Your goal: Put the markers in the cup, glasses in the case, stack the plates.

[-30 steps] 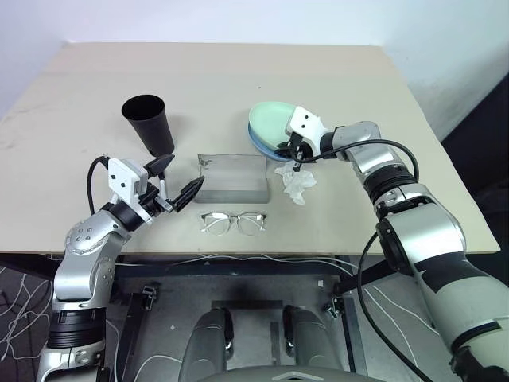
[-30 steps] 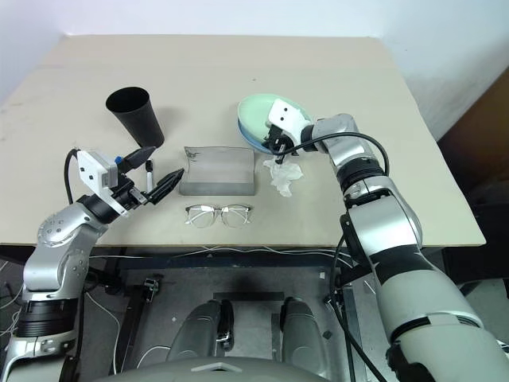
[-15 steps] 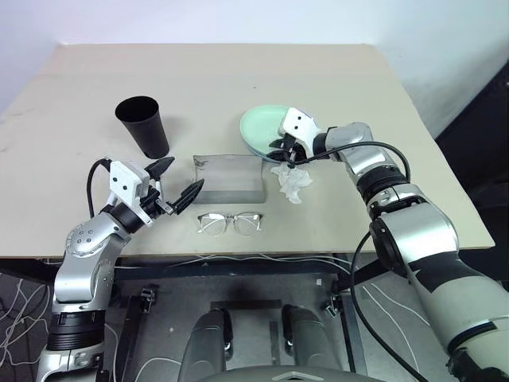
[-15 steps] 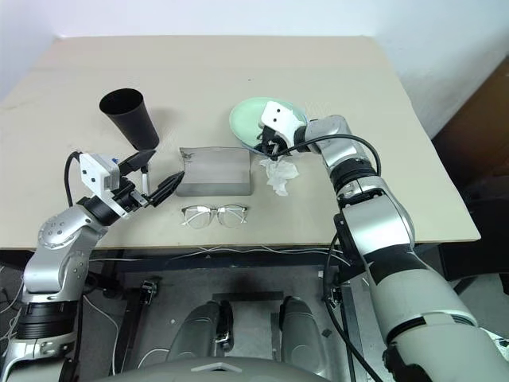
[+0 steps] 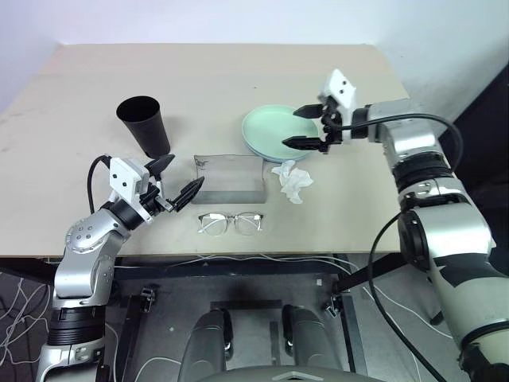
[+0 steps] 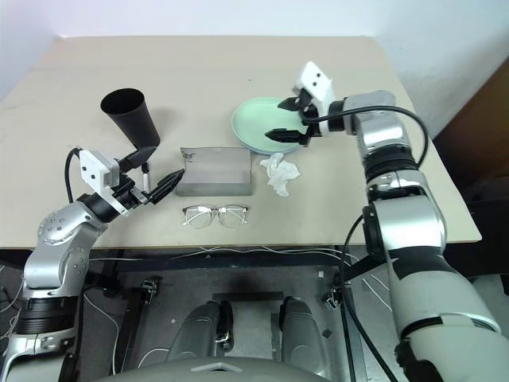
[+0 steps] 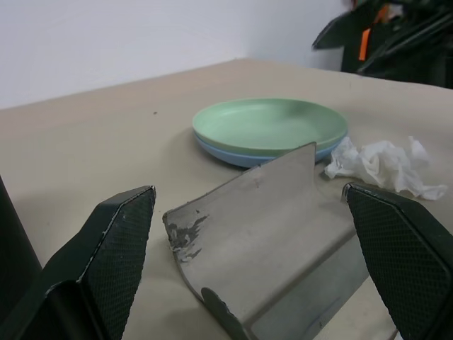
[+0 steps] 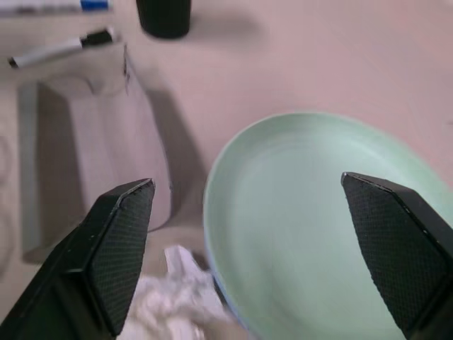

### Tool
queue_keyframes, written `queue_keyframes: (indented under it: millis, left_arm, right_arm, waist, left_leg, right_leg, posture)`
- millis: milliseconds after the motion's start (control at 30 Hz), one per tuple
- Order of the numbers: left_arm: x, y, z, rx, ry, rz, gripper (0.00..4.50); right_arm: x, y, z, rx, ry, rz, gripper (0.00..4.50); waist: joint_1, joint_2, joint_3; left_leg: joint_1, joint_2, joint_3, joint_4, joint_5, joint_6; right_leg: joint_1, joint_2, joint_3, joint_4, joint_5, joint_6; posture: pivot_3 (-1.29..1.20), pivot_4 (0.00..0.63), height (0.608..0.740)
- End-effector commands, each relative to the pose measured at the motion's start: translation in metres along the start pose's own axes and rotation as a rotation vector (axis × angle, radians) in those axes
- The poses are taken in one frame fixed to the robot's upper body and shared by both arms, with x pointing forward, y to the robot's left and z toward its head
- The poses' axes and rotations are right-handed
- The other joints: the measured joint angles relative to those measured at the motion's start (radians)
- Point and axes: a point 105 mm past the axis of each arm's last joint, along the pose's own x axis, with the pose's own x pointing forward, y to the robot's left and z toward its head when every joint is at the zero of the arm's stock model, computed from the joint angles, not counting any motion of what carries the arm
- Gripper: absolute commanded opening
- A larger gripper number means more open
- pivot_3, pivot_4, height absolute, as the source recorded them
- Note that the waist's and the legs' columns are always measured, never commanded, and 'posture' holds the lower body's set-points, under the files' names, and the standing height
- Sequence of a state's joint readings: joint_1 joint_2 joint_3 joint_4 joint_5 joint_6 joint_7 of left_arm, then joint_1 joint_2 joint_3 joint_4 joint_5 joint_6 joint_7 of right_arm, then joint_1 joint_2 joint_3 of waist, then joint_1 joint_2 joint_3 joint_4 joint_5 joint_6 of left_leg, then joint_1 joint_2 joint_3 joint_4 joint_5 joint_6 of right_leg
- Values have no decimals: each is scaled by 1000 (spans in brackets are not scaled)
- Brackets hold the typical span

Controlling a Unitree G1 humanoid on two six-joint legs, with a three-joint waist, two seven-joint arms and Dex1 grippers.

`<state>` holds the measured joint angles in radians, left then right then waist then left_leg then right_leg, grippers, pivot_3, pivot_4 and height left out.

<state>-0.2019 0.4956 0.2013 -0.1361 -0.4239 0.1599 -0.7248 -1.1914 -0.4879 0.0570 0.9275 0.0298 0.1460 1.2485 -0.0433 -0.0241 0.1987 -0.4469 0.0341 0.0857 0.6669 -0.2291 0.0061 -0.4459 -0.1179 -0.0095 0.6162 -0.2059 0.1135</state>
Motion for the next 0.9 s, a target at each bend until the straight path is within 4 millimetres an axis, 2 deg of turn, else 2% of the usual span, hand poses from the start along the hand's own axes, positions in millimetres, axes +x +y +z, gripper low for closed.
queue_keyframes:
  millis: [33, 100, 233, 500, 633, 733, 833, 900]
  left_arm:
    - [-1, 3, 11, 45, -34, 0, 4500]
    - [-1, 3, 10, 45, -32, 0, 4500]
    - [1, 3, 10, 44, -30, -4, 4500]
    - [6, -1, 8, 35, -30, -26, 4500]
    - [7, -1, 8, 34, -31, -29, 4500]
    - [7, -1, 7, 40, -24, -30, 4500]
    - [6, 0, 7, 44, -19, -28, 4500]
    - [5, 1, 7, 44, -18, -27, 4500]
  right_arm:
    - [-12, 11, -17, 107, 35, 42, 4489]
    - [-14, 20, -31, 152, 76, 69, 4489]
    - [-12, 34, -37, 171, 67, 111, 4489]
    - [12, 36, -55, 318, 94, 79, 4489]
    - [21, 38, -64, 261, 83, 62, 4489]
    - [26, 41, -80, 233, 147, 49, 4489]
    - [24, 49, -75, 218, 120, 113, 3890]
    - [22, 51, -70, 207, 108, 136, 3248]
  waist:
    - [0, 0, 0]
    - [0, 0, 0]
    - [-4, 1, 0]
    - [0, 0, 0]
    - [0, 0, 0]
    - [0, 0, 0]
    - [0, 0, 0]
    - [0, 0, 0]
  left_leg:
    - [0, 0, 0, 0, 0, 0]
    - [0, 0, 0, 0, 0, 0]
    - [0, 0, 0, 0, 0, 0]
    - [1, 0, 0, 0, 0, -1]
    - [0, 0, 0, 0, 1, 1]
    - [0, 0, 0, 0, 1, 1]
    - [0, 0, 0, 0, 1, 1]
    - [0, 0, 0, 0, 1, 1]
  right_leg:
    - [0, 0, 0, 0, 0, 0]
    - [0, 0, 0, 1, 0, 0]
    - [-1, 0, 0, 1, 0, 0]
    - [0, 0, 0, 1, 0, 0]
    - [0, 0, 0, 1, 0, 0]
    - [0, 0, 0, 1, 0, 0]
    - [0, 0, 0, 1, 0, 0]
    - [0, 0, 0, 1, 0, 0]
  posture:
    - [0, 150, 691]
    - [0, 150, 691]
    - [0, 150, 691]
    - [0, 150, 691]
    - [0, 150, 691]
    - [0, 150, 691]
    - [0, 150, 691]
    - [0, 150, 691]
